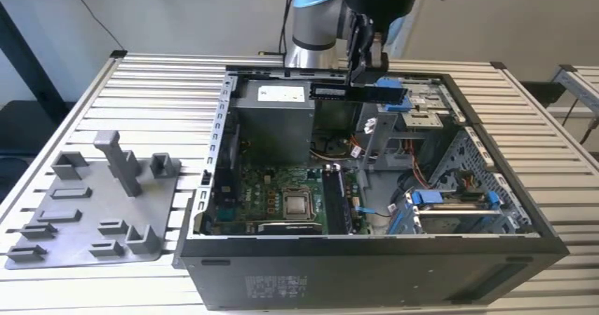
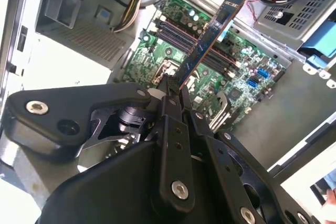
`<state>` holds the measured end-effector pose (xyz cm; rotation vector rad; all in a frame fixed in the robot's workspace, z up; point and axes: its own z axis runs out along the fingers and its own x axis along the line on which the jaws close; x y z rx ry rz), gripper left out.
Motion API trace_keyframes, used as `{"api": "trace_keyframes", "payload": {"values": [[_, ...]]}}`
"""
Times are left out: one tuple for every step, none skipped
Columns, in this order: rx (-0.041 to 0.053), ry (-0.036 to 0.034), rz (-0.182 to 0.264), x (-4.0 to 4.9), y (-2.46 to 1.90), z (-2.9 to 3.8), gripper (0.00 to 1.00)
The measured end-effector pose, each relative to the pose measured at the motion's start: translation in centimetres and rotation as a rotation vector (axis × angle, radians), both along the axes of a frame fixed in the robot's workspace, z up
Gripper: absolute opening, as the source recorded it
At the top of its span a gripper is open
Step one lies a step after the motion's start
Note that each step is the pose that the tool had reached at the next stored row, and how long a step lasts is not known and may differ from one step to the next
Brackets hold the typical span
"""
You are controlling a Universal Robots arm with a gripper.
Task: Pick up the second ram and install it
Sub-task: 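Insert the second ram into the second slot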
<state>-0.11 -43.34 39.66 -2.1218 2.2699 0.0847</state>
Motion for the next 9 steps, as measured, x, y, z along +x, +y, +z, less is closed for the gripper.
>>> {"api": "trace_keyframes", "payload": {"values": [[0.0,0.0,-0.008,0.0,-0.01,0.0,0.14],[0.0,0.0,-0.018,0.0,-0.03,0.0,0.14],[0.0002,-0.0001,-0.03,0.0,-0.04,-0.01,0.14],[0.0001,0.0,-0.042,0.0,-0.04,-0.01,0.14],[0.0,0.0,-0.054,0.0,-0.04,-0.01,0.14],[0.0,0.0,-0.066,0.0,-0.05,0.0,0.14],[0.0,0.0,-0.078,0.0,-0.05,-0.01,0.14],[0.0001,0.0,-0.092,0.0,-0.05,-0.01,0.14],[0.0001,0.0,-0.105,0.0,-0.06,-0.02,0.14]]}}
